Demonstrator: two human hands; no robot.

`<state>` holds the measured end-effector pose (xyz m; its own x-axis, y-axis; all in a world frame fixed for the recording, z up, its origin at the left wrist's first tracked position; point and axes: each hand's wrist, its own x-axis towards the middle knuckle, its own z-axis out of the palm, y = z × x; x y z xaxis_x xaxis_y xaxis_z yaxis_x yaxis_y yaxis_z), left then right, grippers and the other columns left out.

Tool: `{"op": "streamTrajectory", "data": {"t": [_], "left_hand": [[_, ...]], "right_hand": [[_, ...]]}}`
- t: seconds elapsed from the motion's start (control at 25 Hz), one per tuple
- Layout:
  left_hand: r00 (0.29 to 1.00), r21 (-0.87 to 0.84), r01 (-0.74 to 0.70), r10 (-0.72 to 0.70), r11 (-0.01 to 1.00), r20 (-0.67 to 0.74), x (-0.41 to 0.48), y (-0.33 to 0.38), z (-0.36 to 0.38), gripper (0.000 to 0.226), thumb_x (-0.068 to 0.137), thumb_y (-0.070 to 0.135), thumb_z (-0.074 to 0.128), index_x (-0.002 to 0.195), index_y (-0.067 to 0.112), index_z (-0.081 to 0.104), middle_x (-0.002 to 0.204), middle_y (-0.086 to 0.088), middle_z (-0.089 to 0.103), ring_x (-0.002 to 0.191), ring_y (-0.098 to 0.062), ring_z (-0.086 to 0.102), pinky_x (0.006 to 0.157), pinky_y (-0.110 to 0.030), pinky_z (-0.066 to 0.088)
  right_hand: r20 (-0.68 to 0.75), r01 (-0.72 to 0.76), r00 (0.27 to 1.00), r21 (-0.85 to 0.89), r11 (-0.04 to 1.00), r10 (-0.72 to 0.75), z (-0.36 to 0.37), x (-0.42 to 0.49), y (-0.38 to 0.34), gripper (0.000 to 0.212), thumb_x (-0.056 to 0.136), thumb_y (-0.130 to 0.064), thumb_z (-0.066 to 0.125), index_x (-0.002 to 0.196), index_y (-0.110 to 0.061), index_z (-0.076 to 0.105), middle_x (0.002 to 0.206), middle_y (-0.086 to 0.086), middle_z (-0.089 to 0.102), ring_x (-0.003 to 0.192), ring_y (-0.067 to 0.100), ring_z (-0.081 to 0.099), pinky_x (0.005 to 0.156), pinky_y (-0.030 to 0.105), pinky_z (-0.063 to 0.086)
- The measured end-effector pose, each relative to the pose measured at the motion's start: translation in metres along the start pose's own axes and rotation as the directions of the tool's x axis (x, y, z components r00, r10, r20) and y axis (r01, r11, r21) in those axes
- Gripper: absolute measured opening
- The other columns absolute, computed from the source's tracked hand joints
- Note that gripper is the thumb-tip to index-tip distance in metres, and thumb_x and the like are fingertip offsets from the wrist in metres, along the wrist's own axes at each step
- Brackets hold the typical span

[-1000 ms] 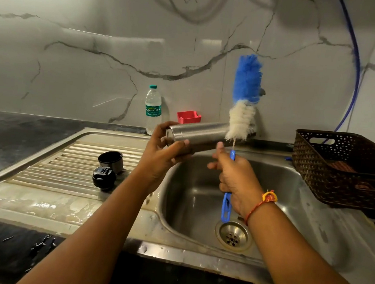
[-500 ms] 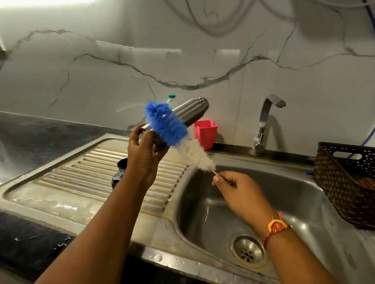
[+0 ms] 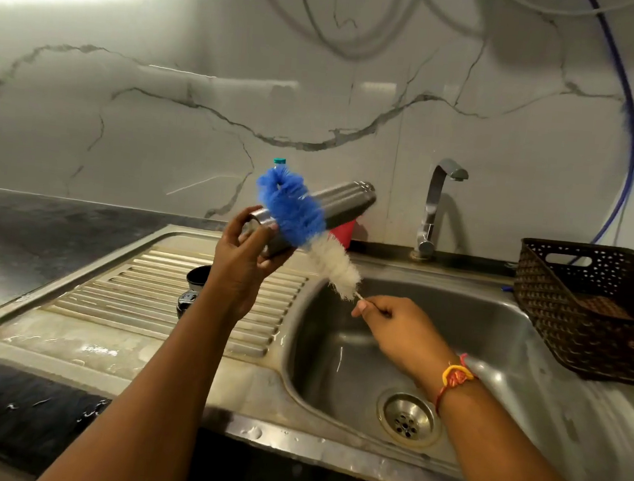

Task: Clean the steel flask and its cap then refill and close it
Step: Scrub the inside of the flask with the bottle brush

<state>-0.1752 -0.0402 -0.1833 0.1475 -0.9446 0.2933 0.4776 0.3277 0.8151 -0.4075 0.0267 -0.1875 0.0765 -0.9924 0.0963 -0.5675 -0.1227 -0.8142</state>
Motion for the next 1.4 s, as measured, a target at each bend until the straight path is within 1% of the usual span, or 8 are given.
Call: {"op": "streamTrajectory", "data": {"t": [0.24, 0.52, 0.64, 0.8, 0.96, 1.12, 1.28, 1.4], "left_hand": [[0.999, -0.101, -0.024, 0.020, 0.995, -0.037, 0.001, 0.006, -0.001, 0.044, 0.095, 0.011, 0.065, 0.138, 0.012, 0.053, 0.138, -0.020, 0.056, 0.121, -0.037, 0.065, 0.096, -0.051, 0.057], [0.994, -0.168, -0.015, -0.004, 0.986, -0.112, 0.005, 0.007, -0.008, 0.043, 0.094, 0.011, 0.067, 0.133, 0.020, 0.054, 0.139, -0.023, 0.051, 0.117, -0.042, 0.066, 0.098, -0.056, 0.055], [0.994, -0.183, -0.017, -0.003, 0.983, -0.112, 0.005, 0.009, -0.009, 0.042, 0.094, 0.012, 0.067, 0.132, 0.021, 0.054, 0.140, -0.023, 0.049, 0.120, -0.043, 0.063, 0.097, -0.055, 0.055], [0.997, -0.129, 0.005, -0.014, 0.992, -0.075, 0.005, 0.004, -0.008, 0.052, 0.093, 0.011, 0.069, 0.141, 0.018, 0.051, 0.141, -0.023, 0.049, 0.117, -0.042, 0.066, 0.095, -0.055, 0.057], [0.999, -0.018, 0.018, -0.019, 1.000, -0.027, 0.001, -0.001, 0.003, 0.051, 0.091, 0.011, 0.071, 0.139, 0.016, 0.054, 0.141, -0.022, 0.050, 0.117, -0.043, 0.065, 0.096, -0.058, 0.055], [0.994, -0.162, -0.027, 0.009, 0.986, -0.110, 0.005, 0.009, -0.011, 0.050, 0.092, 0.009, 0.069, 0.138, 0.020, 0.052, 0.143, -0.022, 0.044, 0.120, -0.045, 0.062, 0.098, -0.057, 0.055], [1.000, 0.024, -0.007, 0.007, 1.000, 0.007, -0.003, 0.002, 0.002, 0.050, 0.091, 0.008, 0.069, 0.138, 0.015, 0.055, 0.142, -0.019, 0.046, 0.122, -0.046, 0.060, 0.095, -0.057, 0.056], [0.998, -0.066, -0.034, 0.030, 0.997, -0.059, 0.000, 0.008, -0.003, 0.050, 0.090, 0.009, 0.070, 0.138, 0.016, 0.055, 0.144, -0.020, 0.044, 0.121, -0.045, 0.061, 0.094, -0.054, 0.057]], "right_hand": [[0.058, -0.040, 0.998, -0.011, 0.999, 0.040, 0.000, -0.001, 0.002, 0.028, 0.102, -0.038, 0.047, 0.097, -0.026, 0.071, 0.083, -0.001, 0.064, 0.071, 0.010, 0.055, 0.058, 0.024, 0.039], [0.012, 0.000, 1.000, 0.287, 0.958, -0.004, -0.008, -0.003, -0.001, 0.033, 0.104, -0.037, 0.040, 0.095, -0.022, 0.068, 0.073, -0.006, 0.053, 0.066, 0.007, 0.048, 0.061, 0.025, 0.036], [-0.020, 0.107, 0.994, 0.251, 0.962, -0.106, -0.002, -0.001, 0.004, 0.019, 0.101, -0.034, 0.048, 0.098, -0.024, 0.064, 0.074, -0.004, 0.060, 0.064, 0.010, 0.052, 0.060, 0.029, 0.042], [-0.052, 0.170, 0.985, 0.064, 0.983, -0.167, 0.007, 0.004, 0.007, 0.017, 0.099, -0.033, 0.054, 0.104, -0.026, 0.068, 0.089, -0.006, 0.069, 0.082, 0.008, 0.062, 0.076, 0.029, 0.049], [-0.063, 0.118, 0.992, 0.066, 0.991, -0.113, 0.008, 0.006, 0.004, 0.020, 0.100, -0.031, 0.053, 0.111, -0.026, 0.069, 0.101, -0.005, 0.069, 0.095, 0.011, 0.062, 0.083, 0.028, 0.047], [-0.040, 0.043, 0.998, -0.009, 0.999, -0.044, 0.005, 0.006, 0.016, 0.017, 0.099, -0.031, 0.055, 0.108, -0.028, 0.069, 0.100, -0.004, 0.070, 0.095, 0.015, 0.063, 0.087, 0.032, 0.050], [-0.141, 0.065, 0.988, -0.011, 0.998, -0.066, 0.010, 0.008, 0.006, 0.020, 0.100, -0.034, 0.051, 0.113, -0.031, 0.067, 0.096, -0.006, 0.065, 0.090, 0.012, 0.060, 0.078, 0.030, 0.045], [-0.080, 0.030, 0.996, -0.066, 0.997, -0.036, 0.005, 0.006, 0.014, 0.022, 0.100, -0.035, 0.053, 0.117, -0.031, 0.066, 0.102, -0.005, 0.067, 0.096, 0.015, 0.062, 0.082, 0.030, 0.048]]}}
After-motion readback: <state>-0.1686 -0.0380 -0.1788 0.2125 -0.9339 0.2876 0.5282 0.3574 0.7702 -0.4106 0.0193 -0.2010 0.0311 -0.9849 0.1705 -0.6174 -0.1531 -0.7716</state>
